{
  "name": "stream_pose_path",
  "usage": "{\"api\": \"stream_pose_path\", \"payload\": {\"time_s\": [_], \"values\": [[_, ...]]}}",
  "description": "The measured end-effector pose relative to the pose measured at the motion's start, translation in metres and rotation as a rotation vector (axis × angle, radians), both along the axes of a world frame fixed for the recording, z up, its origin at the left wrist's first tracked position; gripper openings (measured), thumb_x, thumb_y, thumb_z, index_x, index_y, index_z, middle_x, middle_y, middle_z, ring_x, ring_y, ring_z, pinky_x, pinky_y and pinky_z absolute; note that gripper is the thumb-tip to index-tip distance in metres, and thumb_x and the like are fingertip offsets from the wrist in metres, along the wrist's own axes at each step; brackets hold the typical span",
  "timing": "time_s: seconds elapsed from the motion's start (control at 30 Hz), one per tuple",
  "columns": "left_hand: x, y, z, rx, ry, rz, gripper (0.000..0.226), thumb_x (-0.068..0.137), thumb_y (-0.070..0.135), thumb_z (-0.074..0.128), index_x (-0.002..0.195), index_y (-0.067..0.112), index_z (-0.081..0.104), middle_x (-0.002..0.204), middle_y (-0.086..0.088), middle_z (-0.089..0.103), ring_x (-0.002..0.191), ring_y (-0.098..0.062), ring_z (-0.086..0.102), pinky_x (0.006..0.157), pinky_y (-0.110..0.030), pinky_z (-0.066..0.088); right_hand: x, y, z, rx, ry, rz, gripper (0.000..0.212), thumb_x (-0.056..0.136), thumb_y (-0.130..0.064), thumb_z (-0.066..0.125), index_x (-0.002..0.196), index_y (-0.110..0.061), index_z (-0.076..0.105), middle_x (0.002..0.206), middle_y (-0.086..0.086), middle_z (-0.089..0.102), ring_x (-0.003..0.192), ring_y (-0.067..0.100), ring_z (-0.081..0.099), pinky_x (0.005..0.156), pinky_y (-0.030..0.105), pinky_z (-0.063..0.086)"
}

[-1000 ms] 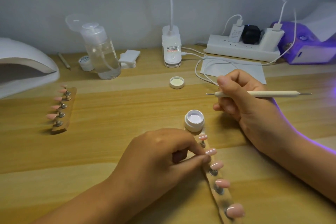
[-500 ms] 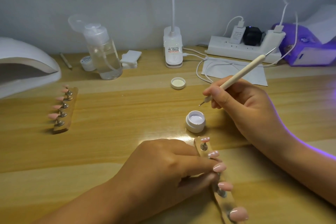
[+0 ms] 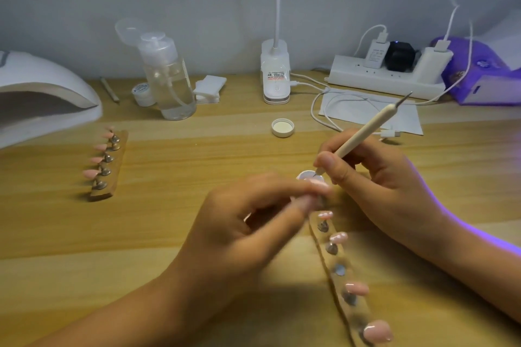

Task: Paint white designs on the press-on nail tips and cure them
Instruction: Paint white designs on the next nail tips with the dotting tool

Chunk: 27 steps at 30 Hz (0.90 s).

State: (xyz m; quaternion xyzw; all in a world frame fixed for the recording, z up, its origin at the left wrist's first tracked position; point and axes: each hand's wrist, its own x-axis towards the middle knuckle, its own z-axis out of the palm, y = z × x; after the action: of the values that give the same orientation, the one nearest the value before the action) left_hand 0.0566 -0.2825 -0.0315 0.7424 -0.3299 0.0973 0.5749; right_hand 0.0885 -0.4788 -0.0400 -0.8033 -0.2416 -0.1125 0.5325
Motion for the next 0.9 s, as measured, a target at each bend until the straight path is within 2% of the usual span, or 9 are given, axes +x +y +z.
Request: {"api": "stream_pose_path", "payload": {"time_s": [0.07,0.17,0.23,0.3,0.43,0.6,0.67,0.8,0.9], "values": [[0.008,0.002,-0.002,-0.201,0.276,0.032,0.013,0.086,0.022,0.069,0.096,0.019,0.076,0.092,0.012,0.075,0.086,0.003,0.067,0.071,-0.006,0.046,-0.001,0.000,0.000,-0.018,0.013,0.003,0.021,0.091,-0.036,0.055,0.092,-0.017,0.062,0.081,0.001,0.058,0.072,0.020,0.050,0.067,0.037,0.044],[0.021,0.003,-0.007,-0.311,0.492,0.088,0.010,0.077,0.025,0.071,0.085,0.021,0.076,0.081,0.015,0.073,0.069,0.009,0.060,0.067,-0.005,0.044,-0.001,-0.001,-0.001,-0.041,0.035,0.007,0.023,0.090,-0.039,0.054,0.093,-0.018,0.063,0.082,0.004,0.059,0.074,0.024,0.051,0.067,0.039,0.044],[0.025,0.005,-0.008,-0.336,0.560,0.100,0.009,0.072,0.027,0.080,0.079,0.029,0.075,0.090,0.015,0.074,0.059,0.006,0.054,0.060,-0.007,0.043,0.000,-0.001,-0.001,-0.049,0.045,0.008,0.021,0.091,-0.038,0.057,0.092,-0.018,0.063,0.081,0.004,0.060,0.074,0.024,0.052,0.067,0.040,0.044],[0.025,0.006,-0.009,-0.327,0.561,0.082,0.008,0.071,0.033,0.075,0.079,0.032,0.073,0.090,0.016,0.073,0.059,0.006,0.054,0.061,-0.009,0.044,0.000,-0.001,-0.001,-0.057,0.058,0.004,0.020,0.091,-0.039,0.057,0.092,-0.020,0.063,0.081,0.002,0.060,0.074,0.024,0.052,0.067,0.038,0.045],[0.023,0.004,-0.008,-0.291,0.529,0.046,0.005,0.076,0.029,0.073,0.080,0.029,0.069,0.060,0.016,0.059,0.063,0.001,0.054,0.086,-0.011,0.047,-0.001,-0.001,-0.001,-0.076,0.064,0.000,0.021,0.089,-0.042,0.055,0.092,-0.023,0.064,0.081,0.001,0.061,0.073,0.024,0.052,0.066,0.039,0.044],[0.022,0.004,-0.007,-0.274,0.538,0.039,0.006,0.076,0.018,0.069,0.080,0.022,0.071,0.073,0.013,0.068,0.064,0.004,0.057,0.064,-0.008,0.045,-0.002,0.000,0.000,-0.067,0.060,-0.011,0.014,0.090,-0.038,0.060,0.090,-0.024,0.063,0.080,0.000,0.060,0.072,0.024,0.051,0.066,0.039,0.044],[0.020,0.003,-0.006,-0.249,0.530,0.026,0.008,0.076,0.017,0.068,0.082,0.021,0.072,0.080,0.013,0.072,0.067,0.005,0.058,0.062,-0.007,0.043,-0.003,0.001,0.001,-0.036,0.066,-0.024,0.014,0.090,-0.034,0.058,0.091,-0.022,0.064,0.082,0.000,0.061,0.074,0.023,0.053,0.068,0.036,0.046],[0.019,0.002,-0.005,-0.241,0.523,0.008,0.013,0.077,0.017,0.069,0.082,0.028,0.074,0.089,0.012,0.074,0.073,0.006,0.060,0.063,-0.007,0.044,-0.003,0.000,0.006,0.140,0.106,-0.054,0.015,0.090,-0.030,0.060,0.091,-0.016,0.064,0.078,-0.007,0.063,0.072,0.008,0.056,0.068,0.016,0.046],[0.018,0.002,-0.005,-0.243,0.530,-0.013,0.014,0.077,0.018,0.070,0.081,0.031,0.074,0.090,0.011,0.075,0.077,0.004,0.062,0.065,-0.008,0.046,-0.002,-0.001,0.009,0.343,0.131,-0.063,0.010,0.087,-0.023,0.063,0.089,-0.014,0.061,0.073,-0.004,0.062,0.071,0.006,0.057,0.070,0.018,0.049]]}}
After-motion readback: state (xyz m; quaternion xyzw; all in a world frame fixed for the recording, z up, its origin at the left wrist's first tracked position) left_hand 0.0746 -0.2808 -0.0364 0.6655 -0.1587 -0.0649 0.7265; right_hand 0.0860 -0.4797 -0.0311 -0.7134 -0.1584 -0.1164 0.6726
